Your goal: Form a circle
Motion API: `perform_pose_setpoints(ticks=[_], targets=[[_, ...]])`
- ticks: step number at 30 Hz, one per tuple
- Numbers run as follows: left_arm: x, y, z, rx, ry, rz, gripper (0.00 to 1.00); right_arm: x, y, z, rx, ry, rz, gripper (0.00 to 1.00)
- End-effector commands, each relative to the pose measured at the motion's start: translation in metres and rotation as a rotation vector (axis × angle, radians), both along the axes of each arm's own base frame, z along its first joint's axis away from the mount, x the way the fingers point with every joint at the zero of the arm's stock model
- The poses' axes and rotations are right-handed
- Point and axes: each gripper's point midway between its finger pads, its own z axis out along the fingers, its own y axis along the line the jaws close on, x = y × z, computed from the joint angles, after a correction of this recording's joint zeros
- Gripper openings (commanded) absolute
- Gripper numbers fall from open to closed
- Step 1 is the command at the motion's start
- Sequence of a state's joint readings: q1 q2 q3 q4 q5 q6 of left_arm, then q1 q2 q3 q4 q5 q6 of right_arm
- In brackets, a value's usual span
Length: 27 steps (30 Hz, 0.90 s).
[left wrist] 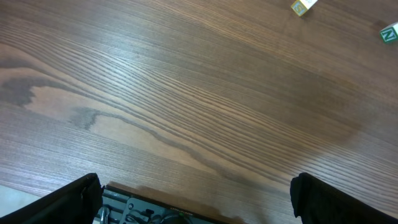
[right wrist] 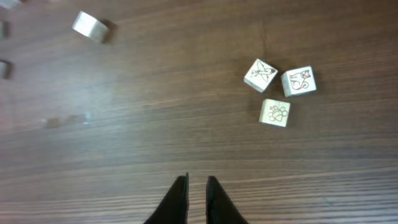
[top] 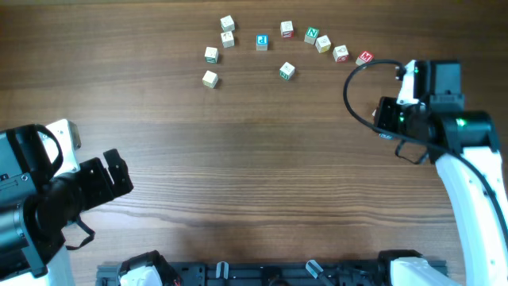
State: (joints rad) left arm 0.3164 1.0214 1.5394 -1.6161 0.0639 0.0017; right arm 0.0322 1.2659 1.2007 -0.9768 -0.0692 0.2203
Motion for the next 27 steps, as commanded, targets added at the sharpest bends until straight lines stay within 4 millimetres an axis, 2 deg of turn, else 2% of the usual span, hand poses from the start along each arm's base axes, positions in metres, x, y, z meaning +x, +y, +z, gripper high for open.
perform_pose_setpoints(ticks=[1,2,3,6,8,9,10,13,17,27], targets=[[-0.002,0.003,0.0,0.005,-0.003,0.02,1.0,-0.01,0.017,0.028,0.095,-0.081,0.031,0.32],[-0.002,0.003,0.0,0.005,-0.003,0.02,1.0,-0.012,0.017,0.033,0.115,-0.096,0.012,0.45],[-0.002,0.003,0.0,0.005,-0.003,0.02,1.0,-0.014,0.017,0.038,0.129,-0.109,-0.008,0.51],[-0.002,0.003,0.0,0.005,-0.003,0.02,1.0,-0.023,0.019,0.05,0.178,-0.133,-0.059,0.53],[-0.002,0.003,0.0,0.005,-0.003,0.02,1.0,-0.03,0.024,0.056,0.208,-0.146,-0.039,0.6],[-0.002,0.003,0.0,0.005,-0.003,0.02,1.0,-0.034,0.024,0.06,0.212,-0.158,-0.039,0.76],[-0.002,0.003,0.0,0.005,-0.003,0.02,1.0,-0.037,0.024,0.062,0.212,-0.164,-0.039,0.87],[-0.002,0.003,0.0,0.005,-0.002,0.021,1.0,-0.05,0.024,0.067,0.237,-0.162,-0.073,1.0],[-0.002,0.003,0.0,0.005,-0.003,0.02,1.0,-0.065,0.02,0.056,0.319,-0.066,-0.246,1.0],[-0.002,0.003,0.0,0.006,-0.002,0.02,1.0,-0.056,0.017,0.036,0.289,0.016,-0.266,1.0]])
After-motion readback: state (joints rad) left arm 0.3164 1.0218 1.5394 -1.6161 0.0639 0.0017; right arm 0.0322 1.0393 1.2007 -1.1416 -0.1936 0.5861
